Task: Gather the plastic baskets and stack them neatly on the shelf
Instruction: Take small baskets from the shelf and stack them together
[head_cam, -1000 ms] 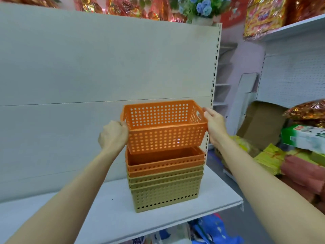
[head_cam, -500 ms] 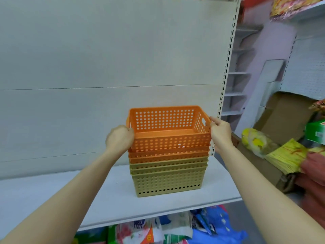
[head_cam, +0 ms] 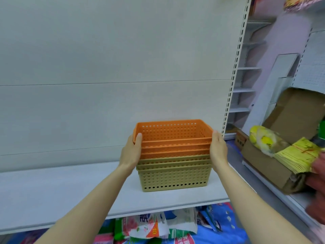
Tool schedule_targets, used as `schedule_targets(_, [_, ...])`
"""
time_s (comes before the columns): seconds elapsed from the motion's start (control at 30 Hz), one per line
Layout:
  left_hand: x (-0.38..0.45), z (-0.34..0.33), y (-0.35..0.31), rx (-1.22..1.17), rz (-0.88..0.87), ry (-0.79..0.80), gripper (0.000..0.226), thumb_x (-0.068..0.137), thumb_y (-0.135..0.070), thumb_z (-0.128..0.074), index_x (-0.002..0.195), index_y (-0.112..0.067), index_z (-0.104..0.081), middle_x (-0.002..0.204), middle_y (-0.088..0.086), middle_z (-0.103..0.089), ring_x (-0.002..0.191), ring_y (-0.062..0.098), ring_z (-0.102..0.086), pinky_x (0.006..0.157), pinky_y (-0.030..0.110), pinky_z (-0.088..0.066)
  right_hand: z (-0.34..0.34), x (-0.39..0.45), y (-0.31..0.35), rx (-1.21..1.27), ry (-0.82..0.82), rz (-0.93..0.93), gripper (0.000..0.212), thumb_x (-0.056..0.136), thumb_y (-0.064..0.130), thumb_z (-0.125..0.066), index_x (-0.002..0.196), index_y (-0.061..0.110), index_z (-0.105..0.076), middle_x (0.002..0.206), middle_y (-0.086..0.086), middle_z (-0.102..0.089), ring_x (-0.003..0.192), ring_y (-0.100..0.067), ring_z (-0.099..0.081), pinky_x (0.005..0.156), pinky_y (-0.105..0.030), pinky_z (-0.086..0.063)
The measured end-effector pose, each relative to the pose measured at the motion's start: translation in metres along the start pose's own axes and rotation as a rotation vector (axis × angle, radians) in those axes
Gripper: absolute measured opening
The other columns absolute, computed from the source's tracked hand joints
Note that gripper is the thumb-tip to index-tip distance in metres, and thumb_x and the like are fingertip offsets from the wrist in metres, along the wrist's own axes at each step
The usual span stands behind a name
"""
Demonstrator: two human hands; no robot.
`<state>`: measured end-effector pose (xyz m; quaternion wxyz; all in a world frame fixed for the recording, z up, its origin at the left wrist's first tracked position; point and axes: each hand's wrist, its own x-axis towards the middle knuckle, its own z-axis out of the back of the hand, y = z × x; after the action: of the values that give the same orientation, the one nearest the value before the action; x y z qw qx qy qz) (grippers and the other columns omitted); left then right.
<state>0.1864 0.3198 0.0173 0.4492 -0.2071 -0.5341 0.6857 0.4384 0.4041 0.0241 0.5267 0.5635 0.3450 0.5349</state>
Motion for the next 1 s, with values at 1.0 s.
schedule_targets(1.0, [-0.071,0.263,0.07,0.976,-0.471,-0.047,0.086,0.09,-0.068,-0.017,0.149,-0.01,-0.041,0.149,0.006,-0.049,0.133,0.028,-0.049,0.106,0.04,-0.04,-0.161,-0.212,0.061,-0.731,-0.034,0.691,0.054,0.091,0.048,-0.05,0.126,0.009,-0.059,0.12,-0.008,-0.066,0.113,-0.026,-0.058,0.1,-0.042,-0.04])
